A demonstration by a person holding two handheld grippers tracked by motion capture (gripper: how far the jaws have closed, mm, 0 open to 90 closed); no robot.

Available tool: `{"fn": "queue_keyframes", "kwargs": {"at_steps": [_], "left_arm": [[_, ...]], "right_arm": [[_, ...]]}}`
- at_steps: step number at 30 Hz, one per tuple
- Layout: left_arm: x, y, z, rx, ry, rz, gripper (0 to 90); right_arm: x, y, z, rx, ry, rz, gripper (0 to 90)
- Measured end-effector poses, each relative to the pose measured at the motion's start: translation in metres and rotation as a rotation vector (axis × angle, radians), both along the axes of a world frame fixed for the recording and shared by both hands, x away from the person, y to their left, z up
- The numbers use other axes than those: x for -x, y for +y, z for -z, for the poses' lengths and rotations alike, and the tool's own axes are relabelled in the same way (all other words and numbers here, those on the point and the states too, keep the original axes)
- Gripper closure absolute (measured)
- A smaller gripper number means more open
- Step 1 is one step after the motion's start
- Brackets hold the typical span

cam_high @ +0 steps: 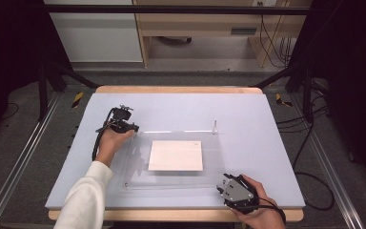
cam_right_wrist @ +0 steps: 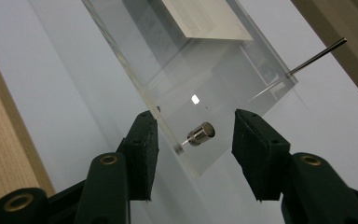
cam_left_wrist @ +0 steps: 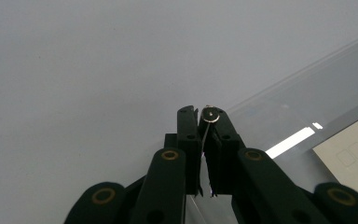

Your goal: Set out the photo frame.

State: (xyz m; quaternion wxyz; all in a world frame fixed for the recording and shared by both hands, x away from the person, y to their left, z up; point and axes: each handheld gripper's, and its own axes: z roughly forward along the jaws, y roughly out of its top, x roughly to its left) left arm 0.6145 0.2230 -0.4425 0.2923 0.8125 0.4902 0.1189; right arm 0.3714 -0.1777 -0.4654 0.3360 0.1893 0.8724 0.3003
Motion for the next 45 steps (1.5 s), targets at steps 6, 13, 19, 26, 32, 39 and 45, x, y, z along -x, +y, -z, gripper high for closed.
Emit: {"fn": "queue_keyframes", "kwargs": {"at_steps": [6,13,19,26,32,39,45], "left_arm": [[0.001,-0.001,0.001,-0.005,-0.016,-0.006,84.0],[0.008,-0.002,0.005,-0.051,-0.074,-0.014,75.7],[0.023,0.01,-0.001,-0.012,-0.183,-0.04,63.0],[0.051,0.023,-0.006,0.008,-0.254,-0.015,58.1],[0.09,0.022,-0.013,-0.002,-0.325,0.08,53.3],[0.127,0.012,-0.031,0.002,-0.395,0.176,49.9],[0.146,-0.002,-0.035,0.005,-0.401,0.253,47.8]], "right_arm": [[0.001,0.0,-0.001,-0.001,-0.007,0.005,51.6],[0.0,0.0,0.0,0.008,-0.007,0.0,51.7],[0.001,0.001,-0.001,0.007,-0.008,-0.001,52.1],[0.001,0.0,-0.003,0.008,-0.021,0.0,52.9],[0.002,0.0,-0.007,-0.031,0.0,-0.004,54.5],[-0.002,0.001,-0.007,-0.009,-0.008,0.013,55.7],[-0.004,-0.001,-0.009,-0.013,-0.022,0.016,56.2]]}}
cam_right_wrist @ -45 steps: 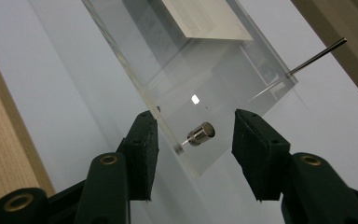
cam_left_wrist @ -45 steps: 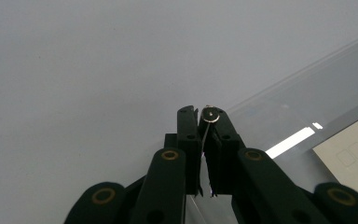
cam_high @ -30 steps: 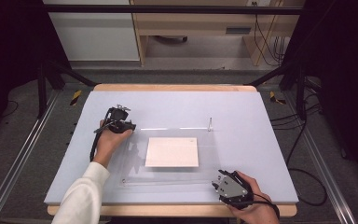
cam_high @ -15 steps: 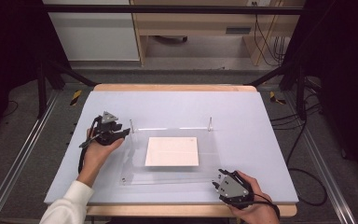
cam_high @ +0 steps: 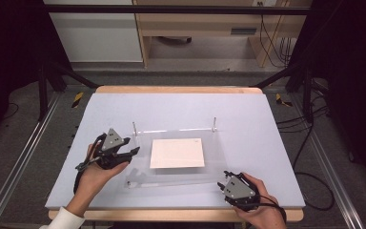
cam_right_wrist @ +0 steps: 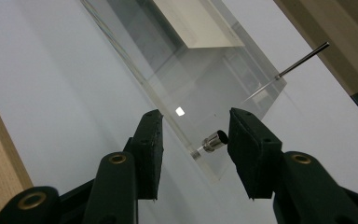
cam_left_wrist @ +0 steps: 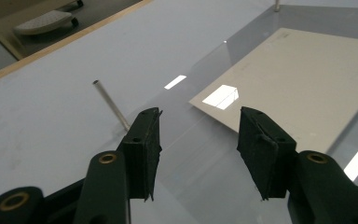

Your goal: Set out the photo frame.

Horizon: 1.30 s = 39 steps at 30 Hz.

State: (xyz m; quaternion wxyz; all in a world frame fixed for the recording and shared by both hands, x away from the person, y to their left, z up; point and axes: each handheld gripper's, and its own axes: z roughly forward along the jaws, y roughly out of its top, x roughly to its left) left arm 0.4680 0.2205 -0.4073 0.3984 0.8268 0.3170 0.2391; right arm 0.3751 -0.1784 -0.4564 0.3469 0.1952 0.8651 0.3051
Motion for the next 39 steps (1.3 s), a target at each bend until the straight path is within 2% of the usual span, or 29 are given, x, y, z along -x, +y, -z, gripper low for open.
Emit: {"fn": "queue_keyframes", "kwargs": {"at_steps": [5,8,13,16,19,27,31,36,39], "left_arm": [[0.026,-0.02,-0.003,-0.038,-0.028,0.122,43.1],[0.044,-0.029,0.0,-0.051,-0.037,0.186,39.7],[0.069,-0.037,0.01,-0.163,-0.065,0.273,33.2],[0.078,-0.036,0.016,-0.207,-0.094,0.291,31.0],[0.083,-0.035,0.023,-0.28,-0.125,0.294,29.1],[0.087,-0.036,0.035,-0.375,-0.151,0.296,30.0],[0.087,-0.041,0.04,-0.436,-0.187,0.296,31.3],[0.087,-0.045,0.043,-0.466,-0.218,0.286,34.4],[0.084,-0.046,0.045,-0.476,-0.219,0.284,36.4]], "right_arm": [[0.0,0.0,0.0,0.0,0.002,0.006,56.3],[0.0,0.0,0.0,0.002,-0.001,0.005,56.5],[-0.001,0.001,0.0,0.003,-0.006,0.001,56.7],[-0.001,0.001,0.0,0.003,-0.005,0.002,56.7],[-0.001,0.001,0.0,0.006,-0.004,0.004,56.6],[-0.001,0.001,0.0,0.004,-0.001,0.009,56.6],[-0.001,0.001,0.0,0.005,0.001,0.009,56.6],[-0.001,0.001,-0.001,0.001,-0.002,0.012,56.5],[-0.001,0.001,-0.001,-0.001,-0.001,0.014,56.5]]}}
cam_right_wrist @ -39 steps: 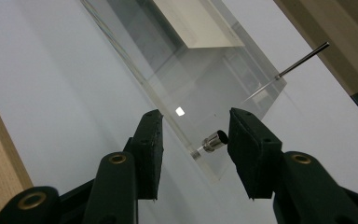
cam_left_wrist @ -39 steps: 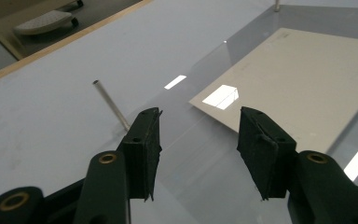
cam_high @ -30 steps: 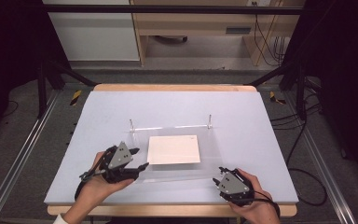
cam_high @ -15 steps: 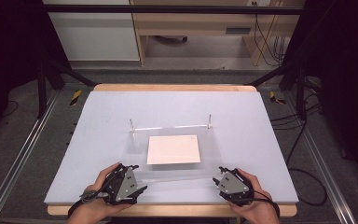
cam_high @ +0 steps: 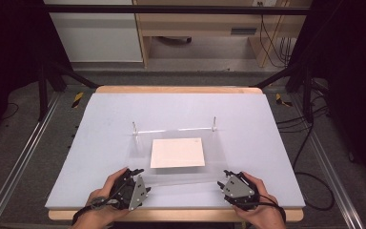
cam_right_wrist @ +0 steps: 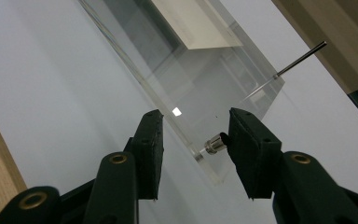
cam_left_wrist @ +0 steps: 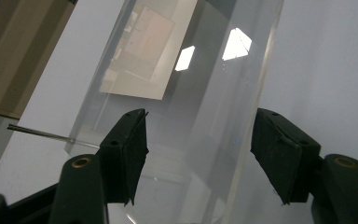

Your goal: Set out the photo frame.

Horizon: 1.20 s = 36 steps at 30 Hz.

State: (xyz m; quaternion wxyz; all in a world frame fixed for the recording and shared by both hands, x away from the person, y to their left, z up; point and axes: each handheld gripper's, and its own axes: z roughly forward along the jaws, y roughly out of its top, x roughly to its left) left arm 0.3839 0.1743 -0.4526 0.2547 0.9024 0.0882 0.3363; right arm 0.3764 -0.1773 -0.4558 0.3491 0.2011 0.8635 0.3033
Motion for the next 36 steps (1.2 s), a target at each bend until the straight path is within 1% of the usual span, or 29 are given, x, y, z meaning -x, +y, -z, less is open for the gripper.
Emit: {"fn": "queue_keyframes", "kwargs": {"at_steps": [4,6,8,11,12,15,19,21,23,26,29,32,36], "left_arm": [[0.0,-0.002,0.004,-0.025,-0.014,-0.003,41.0],[0.0,-0.002,0.003,-0.014,-0.018,-0.02,48.1],[0.0,-0.001,0.001,0.0,-0.004,-0.022,51.8],[0.002,-0.002,-0.002,0.002,-0.03,-0.027,54.9],[0.003,-0.002,-0.002,0.002,-0.032,-0.03,55.6],[0.003,-0.001,-0.003,0.016,-0.033,-0.036,55.8],[0.002,-0.001,-0.006,0.02,-0.032,-0.044,56.1],[0.002,0.0,-0.006,0.02,-0.033,-0.05,56.2],[0.001,0.001,-0.006,0.018,-0.037,-0.058,56.4],[0.0,0.004,-0.007,0.037,-0.033,-0.061,56.4],[0.0,0.004,-0.008,0.035,-0.032,-0.06,56.4],[0.0,0.003,-0.007,0.026,-0.034,-0.058,56.4],[0.0,0.004,-0.007,0.032,-0.03,-0.056,56.3]], "right_arm": [[0.0,0.0,-0.001,-0.002,-0.003,0.0,56.5],[0.0,0.0,-0.001,-0.002,-0.002,0.0,56.5],[0.0,0.0,-0.001,-0.005,-0.002,-0.001,56.6],[0.0,-0.002,-0.003,-0.024,-0.011,0.001,56.5],[0.0,-0.002,-0.003,-0.031,-0.012,0.002,56.5],[-0.001,-0.003,-0.003,-0.036,-0.014,0.001,56.5],[-0.001,-0.004,-0.004,-0.053,-0.017,0.003,55.6],[-0.002,-0.005,-0.003,-0.061,-0.013,0.004,52.7],[-0.004,-0.006,0.0,-0.048,-0.013,0.01,48.2],[-0.008,-0.007,0.005,-0.024,-0.004,0.02,45.6],[-0.012,-0.007,0.006,-0.024,-0.021,0.014,47.3],[-0.014,-0.007,0.005,-0.019,-0.05,0.016,48.7],[-0.017,-0.006,0.006,-0.011,-0.058,0.0,47.2]]}}
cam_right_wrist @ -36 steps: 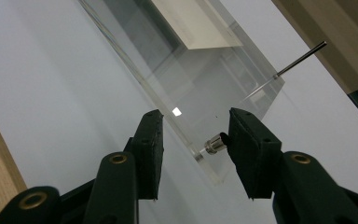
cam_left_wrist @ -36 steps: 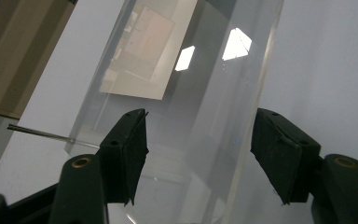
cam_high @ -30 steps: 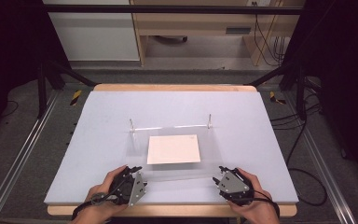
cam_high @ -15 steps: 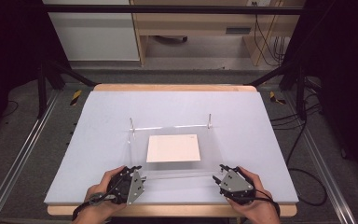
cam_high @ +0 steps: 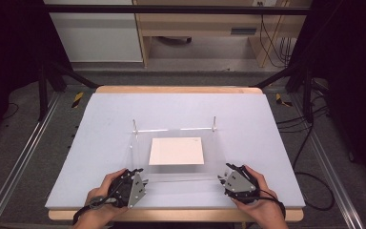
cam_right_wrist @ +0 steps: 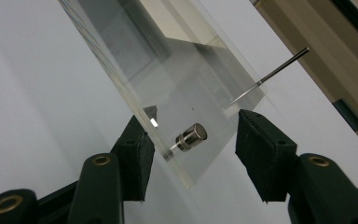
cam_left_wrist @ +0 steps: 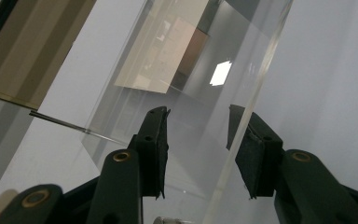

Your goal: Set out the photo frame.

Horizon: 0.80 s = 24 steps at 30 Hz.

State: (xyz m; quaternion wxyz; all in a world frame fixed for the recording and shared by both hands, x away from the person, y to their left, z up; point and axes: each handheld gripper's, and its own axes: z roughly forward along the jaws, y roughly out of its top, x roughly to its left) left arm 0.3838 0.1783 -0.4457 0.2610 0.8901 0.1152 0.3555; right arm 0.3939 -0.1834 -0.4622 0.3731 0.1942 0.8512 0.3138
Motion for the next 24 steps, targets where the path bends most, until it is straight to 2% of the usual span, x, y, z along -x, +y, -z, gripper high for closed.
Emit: {"fn": "queue_keyframes", "kwargs": {"at_steps": [4,7,8,11,19,24], "left_arm": [[0.0,0.002,-0.002,0.011,0.004,0.0,56.5],[0.0,0.004,-0.002,0.026,0.007,-0.001,56.5],[0.0,0.004,-0.003,0.028,0.006,0.0,56.6],[-0.001,0.005,-0.005,0.042,0.004,-0.006,57.0],[-0.006,0.009,-0.02,0.084,-0.001,-0.015,59.3],[-0.01,0.014,-0.03,0.121,0.001,-0.032,60.9]], "right_arm": [[-0.003,0.002,0.001,0.009,-0.009,-0.028,49.4],[-0.002,0.003,0.001,0.025,-0.035,-0.036,53.7],[0.0,0.004,0.0,0.039,-0.057,-0.044,55.1],[0.002,0.006,-0.003,0.04,-0.074,-0.045,57.7],[0.002,0.01,-0.02,0.014,-0.071,-0.021,62.3],[0.001,0.014,-0.035,0.001,-0.043,-0.025,64.0]]}}
